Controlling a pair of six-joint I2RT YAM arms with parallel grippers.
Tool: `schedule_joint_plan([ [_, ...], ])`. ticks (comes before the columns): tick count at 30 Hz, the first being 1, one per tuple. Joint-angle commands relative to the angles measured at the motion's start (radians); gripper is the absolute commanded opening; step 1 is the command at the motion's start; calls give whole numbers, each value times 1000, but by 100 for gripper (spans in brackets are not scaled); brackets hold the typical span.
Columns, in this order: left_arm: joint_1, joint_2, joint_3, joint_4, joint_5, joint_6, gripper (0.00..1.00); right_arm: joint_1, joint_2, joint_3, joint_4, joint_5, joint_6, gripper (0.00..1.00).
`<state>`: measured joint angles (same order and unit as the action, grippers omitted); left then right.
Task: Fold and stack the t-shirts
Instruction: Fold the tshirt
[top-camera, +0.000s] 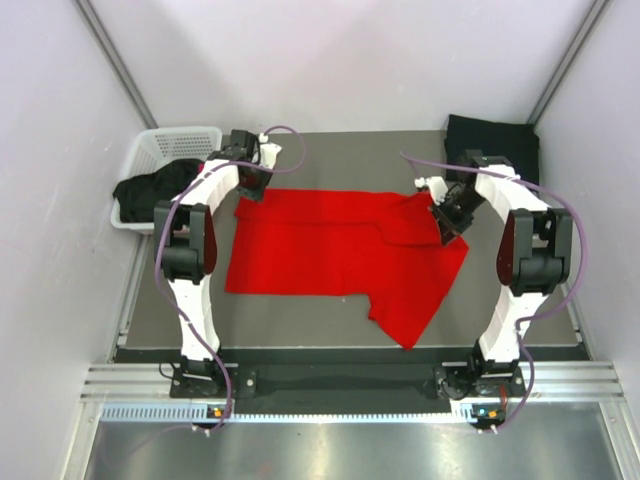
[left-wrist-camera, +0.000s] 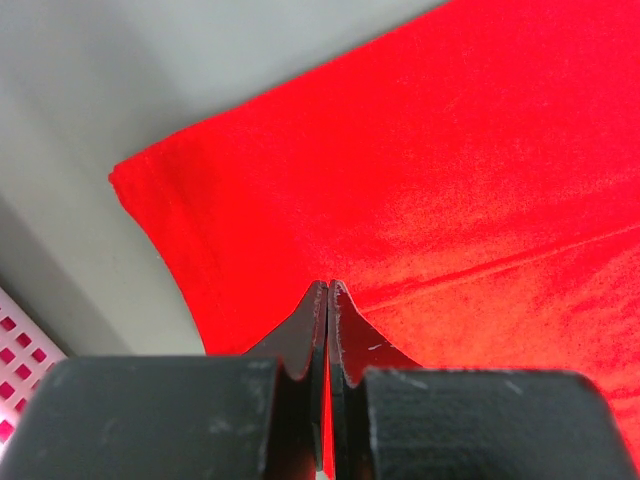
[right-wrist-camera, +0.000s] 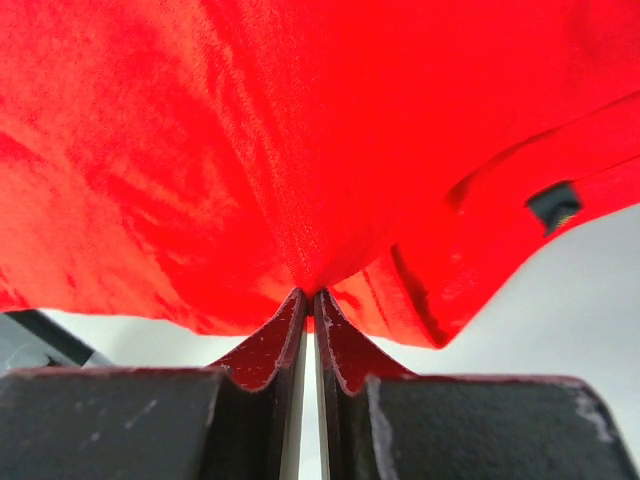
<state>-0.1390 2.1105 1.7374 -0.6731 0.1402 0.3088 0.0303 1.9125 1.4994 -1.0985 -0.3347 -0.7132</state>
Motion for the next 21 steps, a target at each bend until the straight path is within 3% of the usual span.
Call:
schedule_joint_plan([
  [1,-2,5,37,33,15,3,1,-7,-47,-7,-50,-23,6,7],
  [14,1,19,42,43,33,-5,1,51,-73,19,-95,-35,43,7],
  [17,1,20,48,40,32,-4,1,48,-72,4,-92,-7,31,16],
  [21,10,19,71,35,29,6,1,27,-79,21,-130,0,6,18],
])
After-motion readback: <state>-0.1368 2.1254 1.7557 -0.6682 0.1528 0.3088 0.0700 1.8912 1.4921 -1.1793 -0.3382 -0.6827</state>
